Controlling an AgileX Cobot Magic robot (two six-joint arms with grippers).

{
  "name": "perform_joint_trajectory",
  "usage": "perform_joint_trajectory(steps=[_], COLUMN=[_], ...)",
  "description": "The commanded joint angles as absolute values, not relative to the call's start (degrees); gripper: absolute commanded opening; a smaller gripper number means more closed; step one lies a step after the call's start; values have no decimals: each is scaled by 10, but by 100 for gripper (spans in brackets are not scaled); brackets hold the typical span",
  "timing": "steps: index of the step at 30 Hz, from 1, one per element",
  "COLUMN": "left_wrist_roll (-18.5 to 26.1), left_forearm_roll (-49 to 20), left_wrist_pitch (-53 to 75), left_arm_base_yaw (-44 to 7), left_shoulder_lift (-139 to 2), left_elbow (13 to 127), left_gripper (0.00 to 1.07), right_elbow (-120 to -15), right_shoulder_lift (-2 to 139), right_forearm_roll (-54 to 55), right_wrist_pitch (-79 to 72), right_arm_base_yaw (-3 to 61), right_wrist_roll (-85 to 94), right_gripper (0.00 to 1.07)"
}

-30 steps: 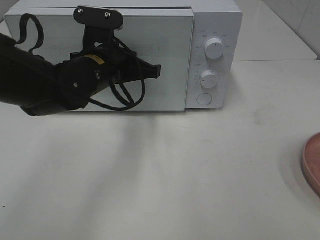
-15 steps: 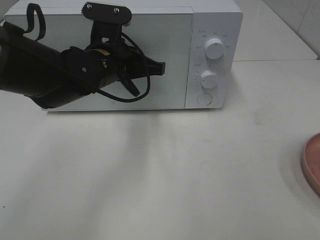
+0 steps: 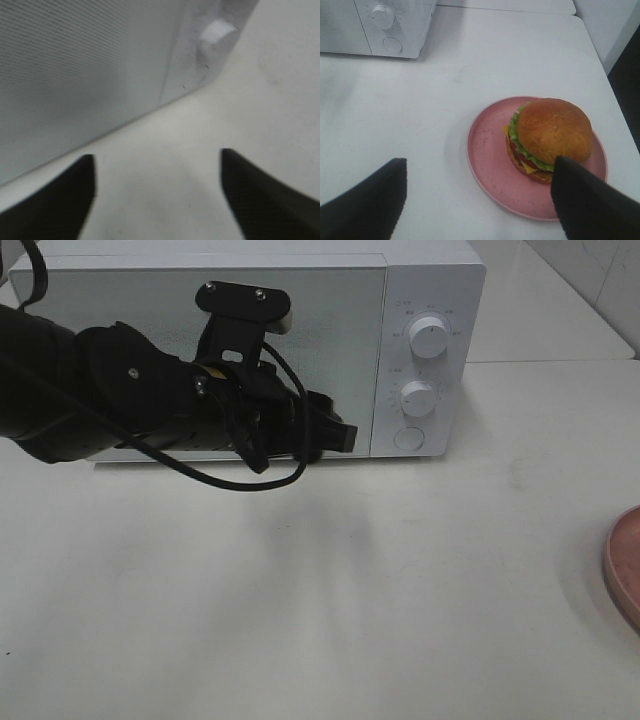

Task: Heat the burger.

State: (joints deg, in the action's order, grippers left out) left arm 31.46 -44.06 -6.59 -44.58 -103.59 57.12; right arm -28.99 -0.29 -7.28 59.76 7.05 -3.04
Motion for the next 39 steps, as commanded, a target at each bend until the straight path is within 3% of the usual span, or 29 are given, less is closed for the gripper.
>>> perform_joint_trajectory(steps=[1,10,15,22,23,24,25,26,28,30,33,35,39], left_wrist_roll=[315,308,292,251,251,239,239,225,215,186,174,138,109], left_forearm_roll=[-439,-334,-328,-316,-316,-306,-306,-295,-289,-253,-239,-195,-147], left_wrist_pitch=[0,241,327,482,482,513,513,545,559,598,608,629,653], left_arm_base_yaw=[-449,-439,-412,-289,-289,-256,-256,-219,-201,-138,-122,-80,-49], left_shoulder_lift=[-1018,-973,-945,-878,-878,-861,-861,-842,-831,-787,-775,-739,-700], left_elbow=[568,568,568,568,568,568,568,568,568,568,568,568,568], left_gripper=[99,98,98,98,98,98,98,98,98,98,98,98,98], right_elbow=[-289,-289,-289,-289,-289,-289,-289,-289,-289,-289,-289,-289,-289], right_shoulder_lift=[-18,-18,-18,-18,-18,-18,-18,-18,-18,-18,-18,-18,-18], right_forearm_roll=[-72,-72,-72,-72,-72,-72,-72,-72,-72,-72,-72,-72,-72], right_wrist_pitch=[593,593,593,593,593,593,593,593,593,593,593,593,593], right_arm_base_yaw=[67,67,67,67,67,67,67,67,67,67,67,67,67], right_wrist_roll=[-31,-31,-32,-32,-32,-32,-32,-32,-32,-32,-32,-32,-32], right_gripper=[76,76,76,76,76,76,76,76,76,76,76,76,76])
